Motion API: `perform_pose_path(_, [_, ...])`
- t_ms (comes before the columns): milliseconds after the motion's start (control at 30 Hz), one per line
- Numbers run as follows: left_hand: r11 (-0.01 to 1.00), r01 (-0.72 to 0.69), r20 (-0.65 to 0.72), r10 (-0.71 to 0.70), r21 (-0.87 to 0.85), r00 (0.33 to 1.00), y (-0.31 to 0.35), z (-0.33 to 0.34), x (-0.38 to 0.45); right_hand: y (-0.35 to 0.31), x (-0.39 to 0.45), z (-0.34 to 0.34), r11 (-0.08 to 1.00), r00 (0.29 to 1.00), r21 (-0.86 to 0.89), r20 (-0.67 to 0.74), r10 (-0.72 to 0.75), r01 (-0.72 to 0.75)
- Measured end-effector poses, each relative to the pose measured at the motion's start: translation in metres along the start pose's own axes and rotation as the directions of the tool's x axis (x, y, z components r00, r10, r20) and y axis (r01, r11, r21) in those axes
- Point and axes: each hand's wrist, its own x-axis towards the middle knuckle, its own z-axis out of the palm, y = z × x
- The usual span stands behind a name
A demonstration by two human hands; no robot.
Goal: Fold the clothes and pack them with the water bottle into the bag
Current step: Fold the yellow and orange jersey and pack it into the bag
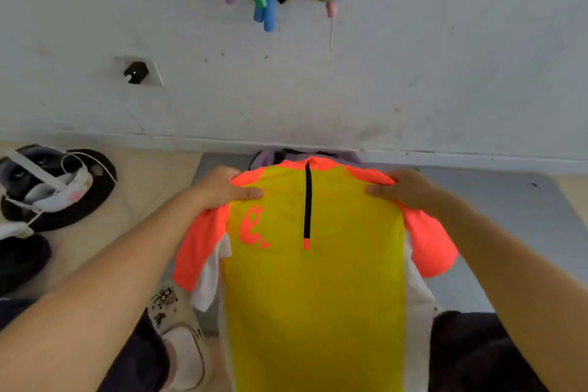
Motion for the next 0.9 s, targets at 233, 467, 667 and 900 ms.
perform_pose_path(233, [0.972,0.227,0.073,-0.23,0.055,0.97,-0.135,0.128,0.07,0.118,0.078,0.128,0.967,0.944,-0.12,0.22,0.245,-0.223])
perform_pose_path(467, [0.949,0.277,-0.202,-0.244,0.153,0.948,-0.173,0.165,0.098,0.159,0.1,0.172,0.938,0.929,-0.104,-0.208,0.305,-0.331])
perform_pose_path(667, [0.876,0.479,-0.235,-0.478,-0.054,0.847,-0.196,0.226,0.044,0.192,0.061,0.227,0.851,0.851,0.012,0.0,0.525,-0.525])
perform_pose_path(900, [0.667,0.658,-0.24,-0.743,-0.35,0.625,-0.225,0.244,0.009,0.226,0.008,0.256,0.655,0.665,0.291,-0.075,0.743,-0.698])
